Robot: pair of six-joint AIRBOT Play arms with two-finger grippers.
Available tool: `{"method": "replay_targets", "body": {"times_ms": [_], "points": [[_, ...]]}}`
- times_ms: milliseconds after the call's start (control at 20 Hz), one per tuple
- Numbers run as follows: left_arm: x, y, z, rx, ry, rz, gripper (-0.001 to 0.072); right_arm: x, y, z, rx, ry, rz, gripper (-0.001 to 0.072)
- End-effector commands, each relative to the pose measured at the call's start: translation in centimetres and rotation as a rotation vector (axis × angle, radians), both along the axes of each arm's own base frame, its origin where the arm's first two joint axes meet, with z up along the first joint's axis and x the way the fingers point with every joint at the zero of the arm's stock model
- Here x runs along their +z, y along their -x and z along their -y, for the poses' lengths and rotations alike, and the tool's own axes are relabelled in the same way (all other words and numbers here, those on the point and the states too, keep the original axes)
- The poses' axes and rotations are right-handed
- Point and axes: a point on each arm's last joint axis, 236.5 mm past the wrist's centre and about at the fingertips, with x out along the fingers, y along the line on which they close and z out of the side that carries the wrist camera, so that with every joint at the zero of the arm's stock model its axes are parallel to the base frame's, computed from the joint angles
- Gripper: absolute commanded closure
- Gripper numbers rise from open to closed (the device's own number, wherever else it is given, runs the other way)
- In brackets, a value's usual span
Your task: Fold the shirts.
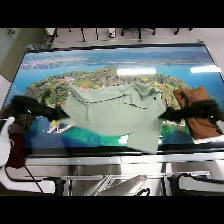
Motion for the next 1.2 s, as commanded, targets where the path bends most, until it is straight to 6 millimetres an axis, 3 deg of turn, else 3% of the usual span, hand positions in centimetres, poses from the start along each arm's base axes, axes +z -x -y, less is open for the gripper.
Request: {"method": "replay_targets", "body": {"times_ms": [0, 50, 100, 150, 200, 300, 400, 450, 500, 600, 700, 800, 950, 1050, 1150], "points": [[21.8, -2.1, 2.0, 0.04, -0.015, 0.596, 0.0689, 21.8, -2.6, -1.2, 0.026, 0.055, 0.538, 0.0697], [30.7, -0.7, 2.0, 0.108, -0.066, 0.846, 0.0689, 29.9, -1.2, -1.7, 0.031, 0.131, 0.746, 0.0698], [39.6, 2.5, 2.3, 0.175, -0.106, 1.106, 0.0689, 38.4, 1.5, -2.5, 0.023, 0.218, 0.977, 0.0698], [46.8, 6.9, 2.6, 0.23, -0.142, 1.333, 0.0689, 45.9, 5.3, -3.5, 0.005, 0.298, 1.19, 0.0697], [52.7, 12.4, 3.3, 0.275, -0.18, 1.538, 0.0689, 51.9, 9.8, -4.6, -0.018, 0.373, 1.376, 0.0697], [59.2, 22.0, 4.0, 0.355, -0.263, 1.801, 0.0688, 59.5, 18.0, -6.3, -0.083, 0.512, 1.653, 0.0697], [62.1, 28.8, 3.5, 0.468, -0.342, 1.94, 0.0688, 63.9, 23.9, -6.6, -0.191, 0.606, 1.835, 0.0697], [62.7, 30.8, 3.1, 0.508, -0.376, 1.973, 0.0688, 65.0, 26.0, -6.6, -0.238, 0.628, 1.891, 0.0697], [62.9, 32.2, 2.2, 0.557, -0.419, 1.983, 0.0688, 65.3, 27.2, -6.7, -0.255, 0.644, 1.916, 0.0697], [61.9, 32.0, 0.7, 0.591, -0.442, 1.93, 0.0688, 64.8, 27.2, -6.8, -0.244, 0.661, 1.901, 0.0697], [59.2, 28.6, -0.3, 0.554, -0.423, 1.813, 0.0688, 63.3, 24.5, -6.2, -0.222, 0.616, 1.804, 0.0698], [54.7, 22.8, 0.1, 0.452, -0.376, 1.646, 0.0688, 59.6, 19.3, -5.3, -0.164, 0.556, 1.63, 0.0697], [45.4, 12.5, 2.6, 0.285, -0.336, 1.353, 0.0688, 51.3, 10.9, -4.3, -0.064, 0.39, 1.333, 0.0698], [36.6, 5.4, 3.8, 0.206, -0.361, 1.117, 0.0688, 43.5, 5.4, -3.1, -0.04, 0.321, 1.124, 0.0697], [26.7, 0.2, 4.3, 0.142, -0.399, 0.877, 0.0688, 34.1, 0.4, -2.2, -0.04, 0.268, 0.922, 0.0697]]}}
